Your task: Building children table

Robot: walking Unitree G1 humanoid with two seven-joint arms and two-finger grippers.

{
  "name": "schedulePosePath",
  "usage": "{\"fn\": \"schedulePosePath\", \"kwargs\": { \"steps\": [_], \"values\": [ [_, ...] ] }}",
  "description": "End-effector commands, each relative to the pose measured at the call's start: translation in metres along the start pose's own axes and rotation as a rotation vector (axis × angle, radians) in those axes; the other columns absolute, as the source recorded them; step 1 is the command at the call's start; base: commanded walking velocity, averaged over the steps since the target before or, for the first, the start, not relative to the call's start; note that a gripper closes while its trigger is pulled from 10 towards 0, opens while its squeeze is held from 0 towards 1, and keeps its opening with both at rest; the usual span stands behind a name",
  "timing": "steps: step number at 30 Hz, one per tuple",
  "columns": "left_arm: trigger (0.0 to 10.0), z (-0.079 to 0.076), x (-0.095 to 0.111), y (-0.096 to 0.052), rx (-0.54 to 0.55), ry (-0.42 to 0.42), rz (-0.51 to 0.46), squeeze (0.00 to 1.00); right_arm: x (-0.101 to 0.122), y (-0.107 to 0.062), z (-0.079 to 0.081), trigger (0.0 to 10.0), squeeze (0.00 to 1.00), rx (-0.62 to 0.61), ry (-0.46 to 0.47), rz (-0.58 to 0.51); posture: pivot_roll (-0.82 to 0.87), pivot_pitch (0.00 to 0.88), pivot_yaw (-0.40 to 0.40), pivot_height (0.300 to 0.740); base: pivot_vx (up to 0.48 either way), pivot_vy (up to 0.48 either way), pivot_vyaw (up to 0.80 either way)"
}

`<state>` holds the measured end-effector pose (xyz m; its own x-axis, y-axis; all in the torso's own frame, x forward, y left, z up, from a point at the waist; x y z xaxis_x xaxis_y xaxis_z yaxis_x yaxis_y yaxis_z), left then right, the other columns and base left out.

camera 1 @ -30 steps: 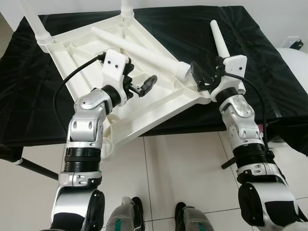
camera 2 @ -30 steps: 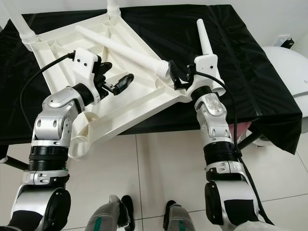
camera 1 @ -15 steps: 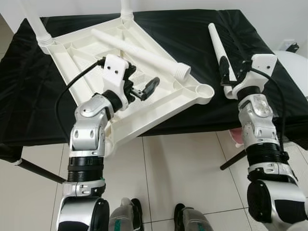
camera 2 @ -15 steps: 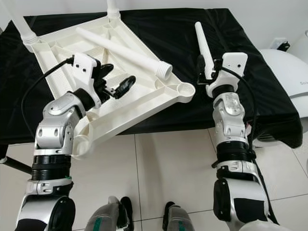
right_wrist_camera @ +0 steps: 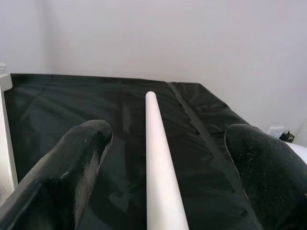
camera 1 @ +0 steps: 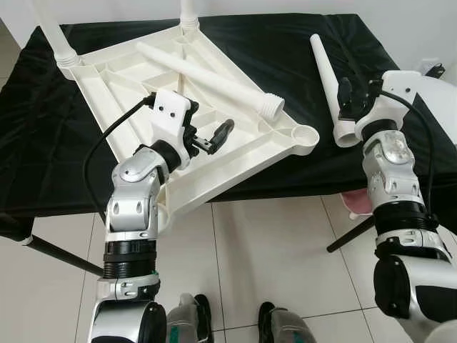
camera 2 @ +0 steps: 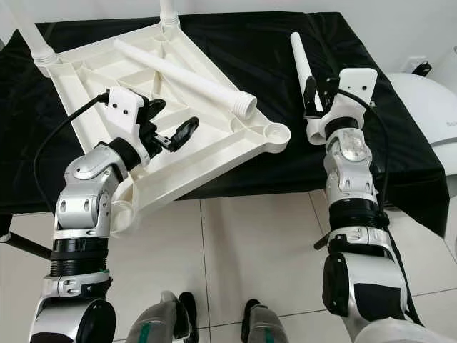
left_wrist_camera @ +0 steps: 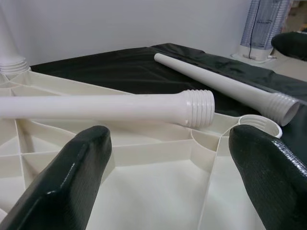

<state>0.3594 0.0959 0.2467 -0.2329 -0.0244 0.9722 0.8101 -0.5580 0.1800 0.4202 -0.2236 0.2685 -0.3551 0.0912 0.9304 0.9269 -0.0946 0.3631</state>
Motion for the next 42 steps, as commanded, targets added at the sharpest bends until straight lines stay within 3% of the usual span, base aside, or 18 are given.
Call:
{"fn": "schedulePosePath", "kwargs": {
  "steps": [1,17,31,42],
  "values": [
    [10.0,0.024,0.001,-0.007,0.300,-0.007,-0.012,0.00,-0.004,0.001,-0.003,10.0,0.00,0.000,-0.009,0.027,-0.07,0.128,-0.002,0.740,0.000,0.000,0.00],
    [10.0,-0.010,-0.005,0.003,0.159,0.077,0.007,0.00,-0.002,0.016,-0.018,10.0,0.00,-0.066,-0.061,0.073,-0.07,0.109,-0.012,0.740,0.000,0.000,0.00],
    [10.0,0.002,0.016,0.006,0.107,0.106,-0.018,0.00,0.013,0.026,-0.019,10.0,0.00,-0.080,-0.073,0.040,-0.07,0.157,-0.014,0.740,0.000,0.000,0.00],
    [10.0,-0.019,0.012,-0.001,-0.015,0.124,0.009,0.00,0.011,0.026,-0.018,10.0,0.00,-0.076,-0.079,0.058,-0.06,0.216,0.002,0.740,0.000,0.000,0.00]
  ]
}}
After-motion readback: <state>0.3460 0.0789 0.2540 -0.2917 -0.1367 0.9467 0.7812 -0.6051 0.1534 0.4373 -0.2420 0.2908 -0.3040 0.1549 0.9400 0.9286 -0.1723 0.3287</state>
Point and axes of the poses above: a point about 5 cm out from each wrist's last joint towards the gripper, its own y axis pointing out of the wrist towards the gripper, its own x axis along the axis of the wrist's last joint, z = x × y, the point moved 4 cm from there along y, pointing out of the wrist towards the gripper, and after that the axes turned 2 degrees about -y, right-handed, at the moved point
